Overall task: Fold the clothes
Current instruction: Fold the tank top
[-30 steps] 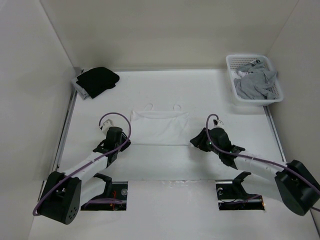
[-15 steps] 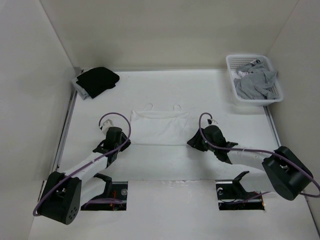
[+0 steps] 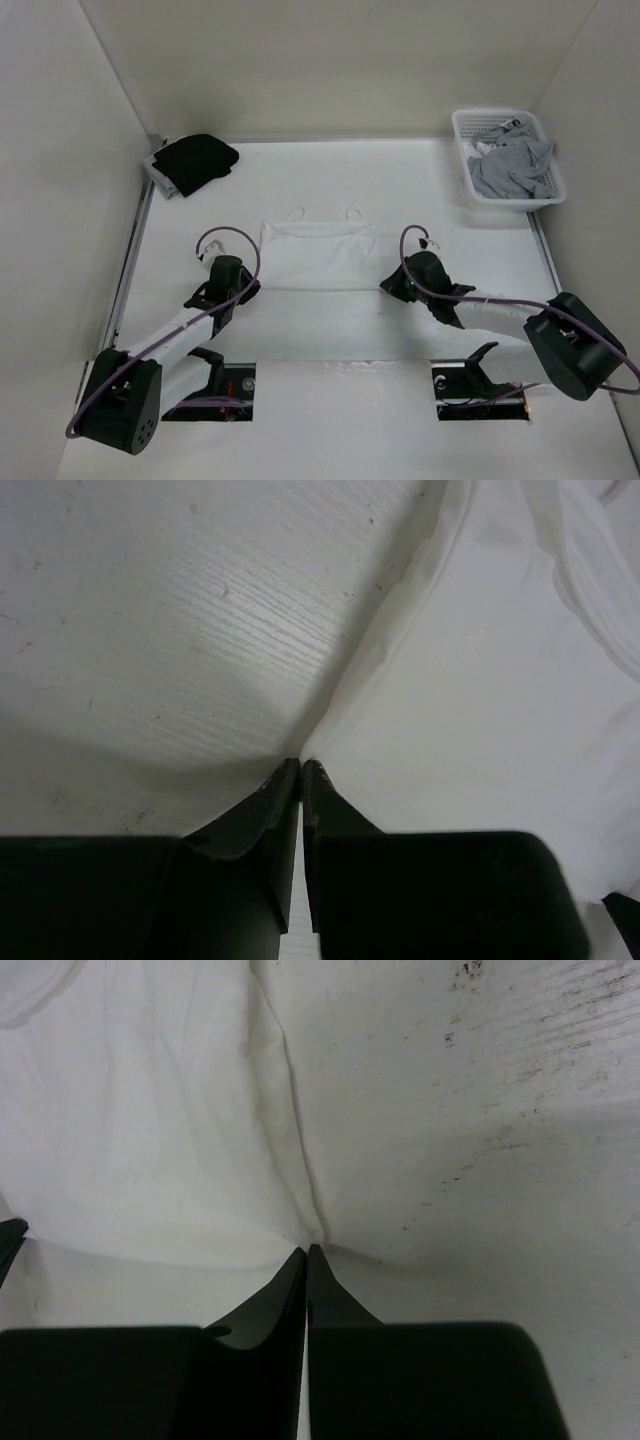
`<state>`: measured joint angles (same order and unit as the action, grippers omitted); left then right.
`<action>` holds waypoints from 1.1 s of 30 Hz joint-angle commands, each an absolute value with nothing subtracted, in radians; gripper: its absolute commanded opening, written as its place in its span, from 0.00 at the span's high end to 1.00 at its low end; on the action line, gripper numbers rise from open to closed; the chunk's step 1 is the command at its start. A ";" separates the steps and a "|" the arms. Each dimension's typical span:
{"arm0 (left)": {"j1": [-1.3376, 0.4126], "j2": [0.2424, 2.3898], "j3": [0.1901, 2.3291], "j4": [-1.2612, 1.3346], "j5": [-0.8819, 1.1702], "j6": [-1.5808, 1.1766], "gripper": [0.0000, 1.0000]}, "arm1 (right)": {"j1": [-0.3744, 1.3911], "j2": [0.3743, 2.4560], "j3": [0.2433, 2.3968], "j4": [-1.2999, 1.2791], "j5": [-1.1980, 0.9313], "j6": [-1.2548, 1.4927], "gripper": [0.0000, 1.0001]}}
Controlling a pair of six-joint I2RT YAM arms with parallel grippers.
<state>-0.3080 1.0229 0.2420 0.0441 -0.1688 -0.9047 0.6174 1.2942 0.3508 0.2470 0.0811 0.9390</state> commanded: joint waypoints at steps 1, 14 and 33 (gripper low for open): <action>-0.301 0.958 0.241 0.035 -0.144 -0.897 0.98 | 0.646 1.224 0.354 0.262 0.149 0.925 0.99; -0.432 0.278 0.664 -0.760 -0.225 -0.894 0.99 | 1.097 0.456 0.633 -0.694 0.455 1.017 0.99; -0.276 0.930 0.601 -0.105 -0.062 -0.835 0.97 | 0.537 0.924 0.623 -0.100 -0.047 0.732 0.99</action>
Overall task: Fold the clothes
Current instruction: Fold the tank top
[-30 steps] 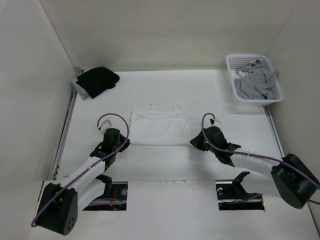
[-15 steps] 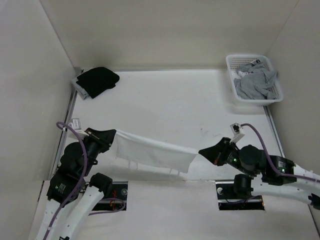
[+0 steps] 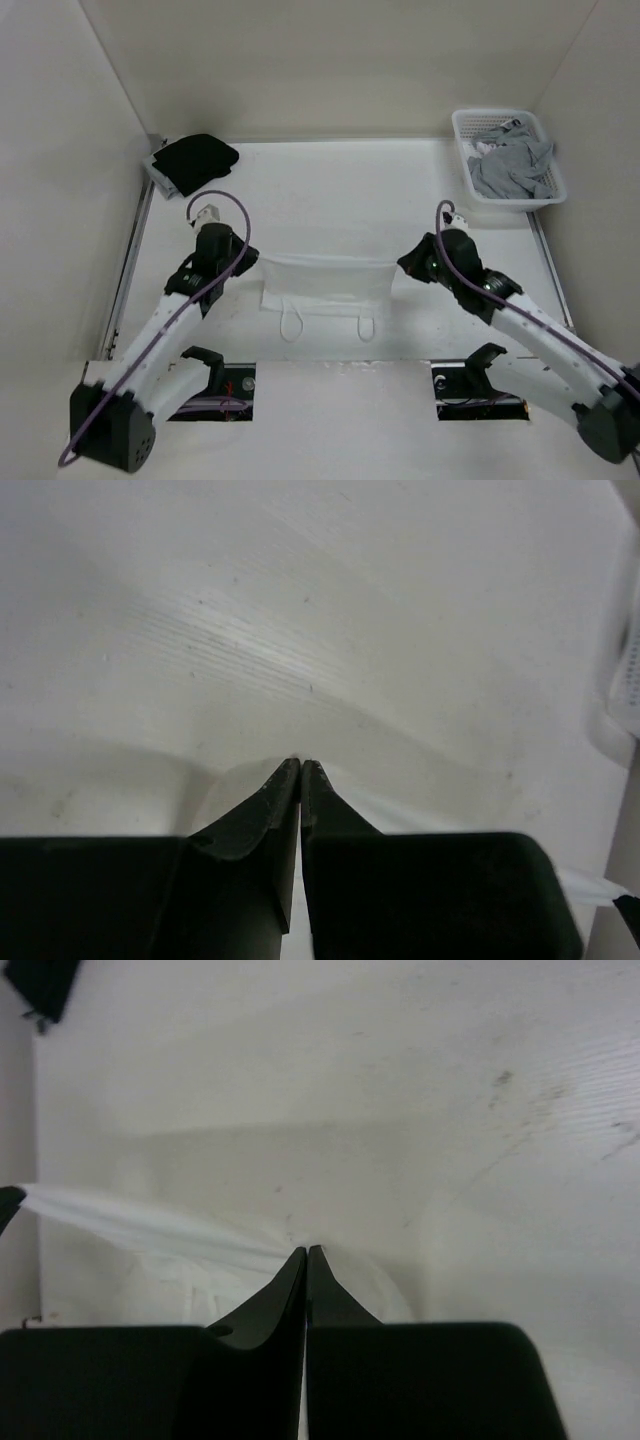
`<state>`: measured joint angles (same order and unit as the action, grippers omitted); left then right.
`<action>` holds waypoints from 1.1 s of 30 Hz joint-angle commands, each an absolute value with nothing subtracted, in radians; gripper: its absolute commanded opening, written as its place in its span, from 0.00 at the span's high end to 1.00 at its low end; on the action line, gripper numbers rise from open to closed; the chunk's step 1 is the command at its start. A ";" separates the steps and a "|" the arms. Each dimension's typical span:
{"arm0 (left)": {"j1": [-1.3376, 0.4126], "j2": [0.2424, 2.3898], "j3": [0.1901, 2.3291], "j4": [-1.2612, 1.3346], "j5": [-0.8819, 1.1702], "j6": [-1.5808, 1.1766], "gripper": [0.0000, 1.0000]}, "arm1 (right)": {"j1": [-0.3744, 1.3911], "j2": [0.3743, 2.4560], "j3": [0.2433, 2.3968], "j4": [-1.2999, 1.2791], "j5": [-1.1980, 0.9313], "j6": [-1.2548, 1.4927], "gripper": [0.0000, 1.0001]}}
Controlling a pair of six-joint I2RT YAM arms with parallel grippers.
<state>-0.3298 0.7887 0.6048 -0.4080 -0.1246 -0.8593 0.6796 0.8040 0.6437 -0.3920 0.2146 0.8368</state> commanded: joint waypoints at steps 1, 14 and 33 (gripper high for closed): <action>-0.257 1.027 0.618 -0.042 -0.051 -0.833 0.97 | 0.481 1.001 0.630 -0.047 -0.086 0.715 0.99; -0.254 1.304 0.703 0.164 -0.035 -0.874 0.96 | 0.311 1.395 0.761 0.117 -0.138 0.681 0.99; -0.231 0.721 0.203 0.003 0.046 -0.919 0.94 | 0.629 0.974 0.333 -0.001 0.066 0.874 0.97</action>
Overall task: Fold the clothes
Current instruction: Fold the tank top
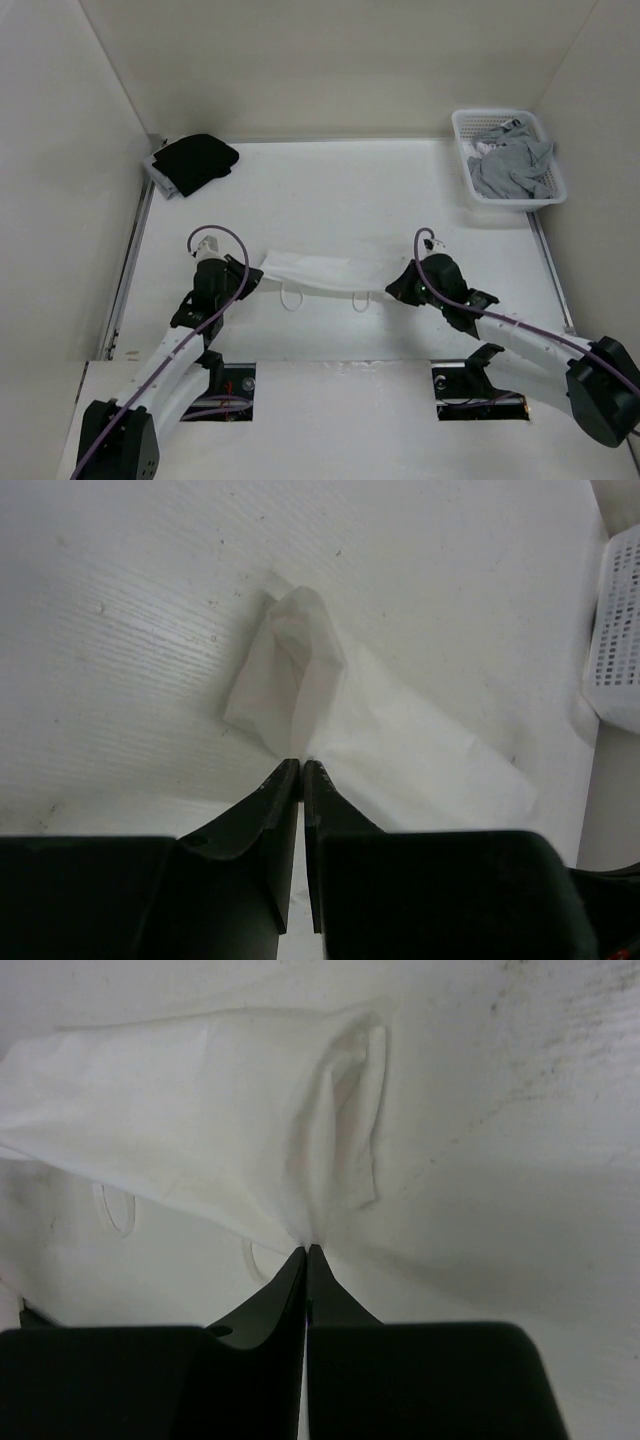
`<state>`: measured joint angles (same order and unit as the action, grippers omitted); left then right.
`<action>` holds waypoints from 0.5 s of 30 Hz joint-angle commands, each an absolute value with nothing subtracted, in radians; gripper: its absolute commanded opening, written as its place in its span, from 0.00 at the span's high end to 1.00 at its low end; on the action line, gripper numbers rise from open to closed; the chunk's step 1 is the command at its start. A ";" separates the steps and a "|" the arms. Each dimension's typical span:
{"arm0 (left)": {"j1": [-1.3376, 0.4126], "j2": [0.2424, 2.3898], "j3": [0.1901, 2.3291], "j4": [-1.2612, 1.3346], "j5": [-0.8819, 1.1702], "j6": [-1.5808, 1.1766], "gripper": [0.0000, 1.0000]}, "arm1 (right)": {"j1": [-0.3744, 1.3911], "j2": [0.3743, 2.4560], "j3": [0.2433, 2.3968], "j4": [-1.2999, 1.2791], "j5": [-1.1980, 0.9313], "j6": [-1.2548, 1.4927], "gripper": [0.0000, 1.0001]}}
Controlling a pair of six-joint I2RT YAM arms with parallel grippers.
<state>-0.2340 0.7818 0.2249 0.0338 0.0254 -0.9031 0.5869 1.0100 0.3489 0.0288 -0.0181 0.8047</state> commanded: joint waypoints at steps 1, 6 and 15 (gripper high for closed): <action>-0.228 0.704 0.195 -0.014 0.046 -0.919 0.94 | 0.651 0.968 0.328 -0.015 0.078 0.897 0.97; -0.202 0.623 0.172 -0.116 0.046 -0.920 0.75 | 0.703 0.965 0.310 -0.103 0.133 0.985 0.80; -0.277 0.512 0.320 -0.189 -0.014 -0.934 0.73 | 0.806 0.905 0.457 -0.148 0.250 0.895 0.79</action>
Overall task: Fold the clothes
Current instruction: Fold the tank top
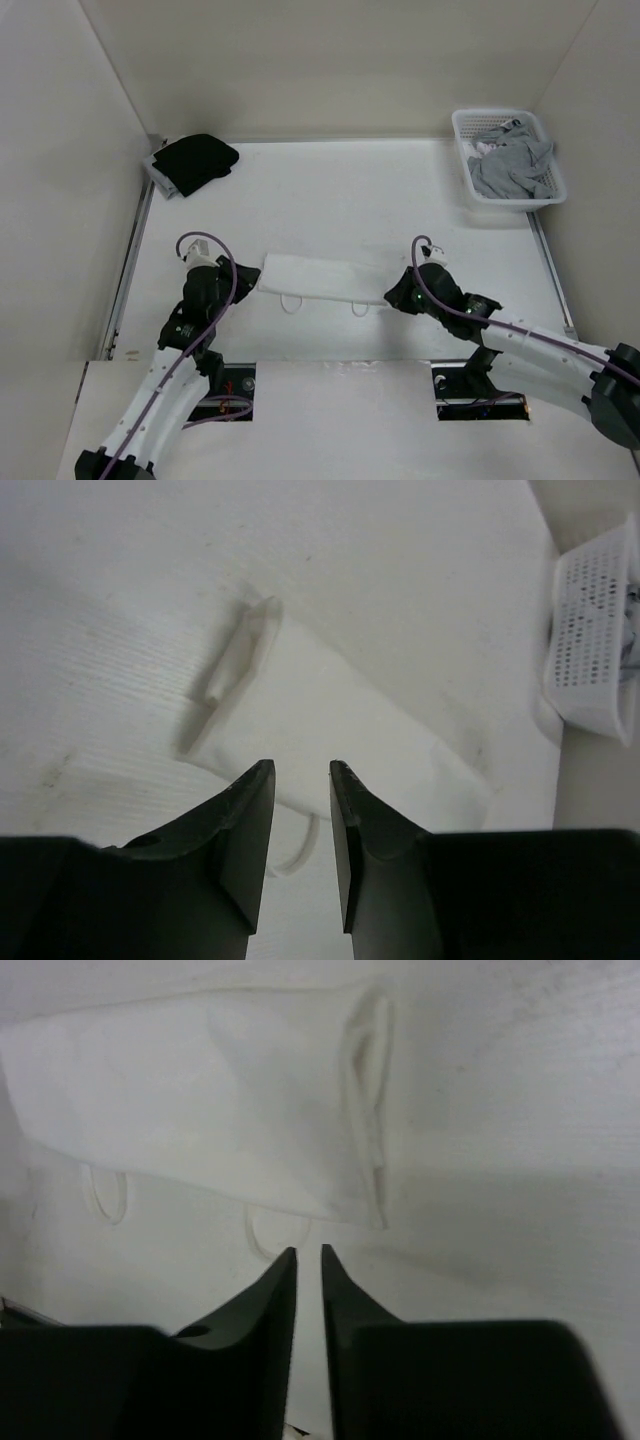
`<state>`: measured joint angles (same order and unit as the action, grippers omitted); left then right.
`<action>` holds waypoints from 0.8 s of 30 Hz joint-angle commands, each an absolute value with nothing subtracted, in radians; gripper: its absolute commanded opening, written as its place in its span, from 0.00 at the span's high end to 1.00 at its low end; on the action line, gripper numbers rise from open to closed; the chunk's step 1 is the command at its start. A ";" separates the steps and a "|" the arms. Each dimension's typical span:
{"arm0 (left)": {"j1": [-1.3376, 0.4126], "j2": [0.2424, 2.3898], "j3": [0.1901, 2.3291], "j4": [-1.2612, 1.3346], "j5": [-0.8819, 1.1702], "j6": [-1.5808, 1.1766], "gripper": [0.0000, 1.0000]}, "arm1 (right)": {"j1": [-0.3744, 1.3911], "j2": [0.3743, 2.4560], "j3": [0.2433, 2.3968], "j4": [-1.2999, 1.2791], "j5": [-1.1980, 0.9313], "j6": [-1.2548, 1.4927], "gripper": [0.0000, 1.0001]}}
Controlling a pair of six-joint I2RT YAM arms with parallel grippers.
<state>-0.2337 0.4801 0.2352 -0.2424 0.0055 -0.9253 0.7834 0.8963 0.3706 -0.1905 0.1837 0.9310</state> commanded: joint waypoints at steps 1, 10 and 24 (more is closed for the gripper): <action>-0.310 0.573 0.331 -0.142 -0.015 -0.937 0.74 | 0.809 0.932 0.469 -0.108 0.236 0.876 0.86; -0.395 1.184 0.356 0.408 -0.086 -0.943 0.74 | 0.579 1.274 0.506 0.261 0.077 0.805 0.95; -0.252 1.172 0.235 0.554 0.063 -1.012 0.73 | 0.479 1.284 0.471 0.253 0.087 0.819 0.90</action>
